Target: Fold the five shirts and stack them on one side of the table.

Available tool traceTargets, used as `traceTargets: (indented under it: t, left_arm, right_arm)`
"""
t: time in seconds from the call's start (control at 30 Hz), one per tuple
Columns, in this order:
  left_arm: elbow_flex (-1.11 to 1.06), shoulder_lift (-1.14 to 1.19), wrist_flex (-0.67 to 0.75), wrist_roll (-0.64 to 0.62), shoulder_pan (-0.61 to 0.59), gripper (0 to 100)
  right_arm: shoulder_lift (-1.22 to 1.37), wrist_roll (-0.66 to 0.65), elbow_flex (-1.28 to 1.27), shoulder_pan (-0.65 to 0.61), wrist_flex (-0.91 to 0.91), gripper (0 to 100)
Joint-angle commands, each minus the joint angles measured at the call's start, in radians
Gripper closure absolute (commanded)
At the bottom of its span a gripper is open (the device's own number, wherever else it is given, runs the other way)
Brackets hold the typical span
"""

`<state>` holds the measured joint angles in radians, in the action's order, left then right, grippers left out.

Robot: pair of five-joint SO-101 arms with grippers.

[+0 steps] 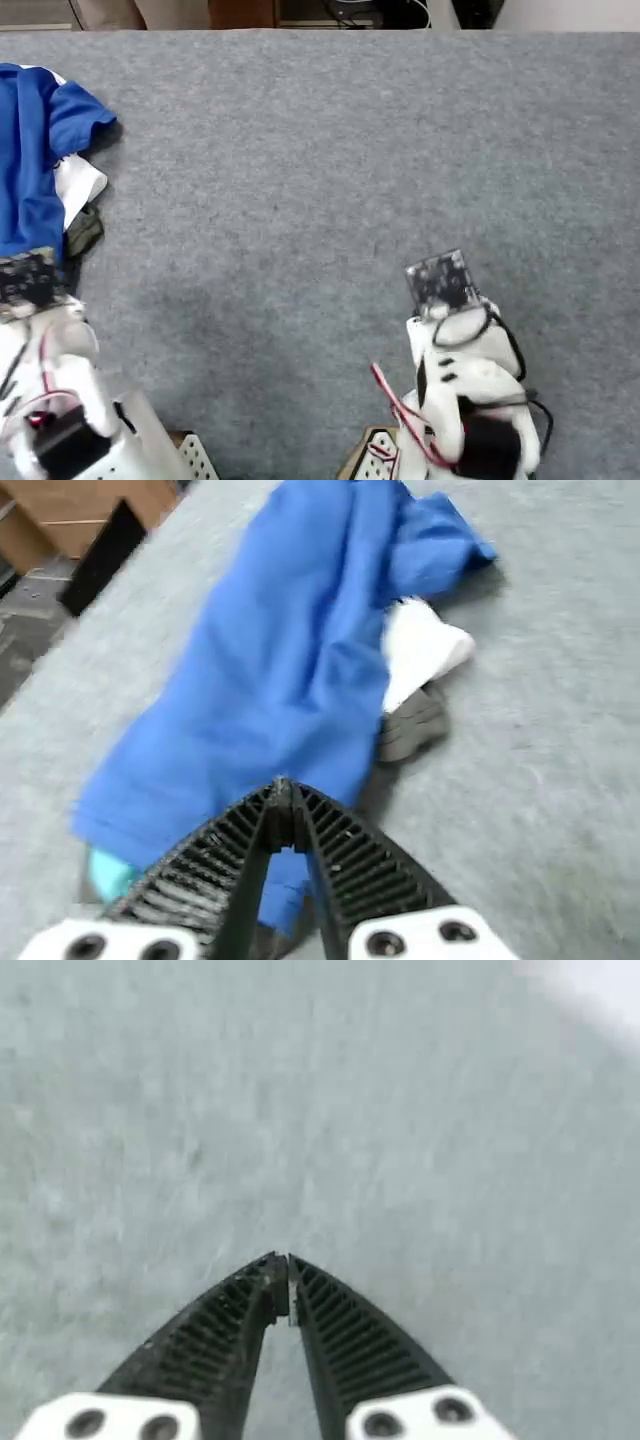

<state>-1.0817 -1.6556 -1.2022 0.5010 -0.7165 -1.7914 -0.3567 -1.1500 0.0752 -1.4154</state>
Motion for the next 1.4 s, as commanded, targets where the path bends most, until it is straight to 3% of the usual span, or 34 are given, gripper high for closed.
traceTargets:
  t: [0.0, 0.37, 0.5, 0.6, 0.8, 0.9, 1.13, 1.37]
  left_arm:
    - [0.258, 0.268, -0.038, 0.003, -0.074, 98]
    - [1.082, 1.340, -0.482, -0.002, -0.183, 94]
    - [1.287, 1.636, -0.511, -0.080, -0.218, 83]
    - [1.399, 1.782, -0.520, -0.087, -0.236, 80]
    - [1.402, 1.919, -0.552, -0.071, -0.227, 80]
    - [1.382, 1.952, -0.551, 0.002, -0.212, 81]
    - [1.310, 2.075, -0.549, 0.015, -0.126, 98]
    - [1.338, 2.176, -0.549, 0.012, -0.130, 98]
  right_arm:
    - [0.166, -0.031, 0.188, -0.019, -0.003, 99.3]
    - [0.868, 0.150, 0.679, -0.027, -0.006, 99.3]
    - [1.036, 0.206, 0.773, -0.073, -0.041, 99.2]
    - [1.125, 0.285, 0.819, -0.157, -0.089, 99.2]
    - [1.245, 0.391, 0.828, -0.260, -0.087, 99.2]
    - [1.274, 0.420, 0.828, -0.277, -0.060, 99.2]
    - [1.290, 0.423, 0.826, -0.278, 0.011, 99.2]
    - [1.285, 0.423, 0.822, -0.278, 0.005, 99.2]
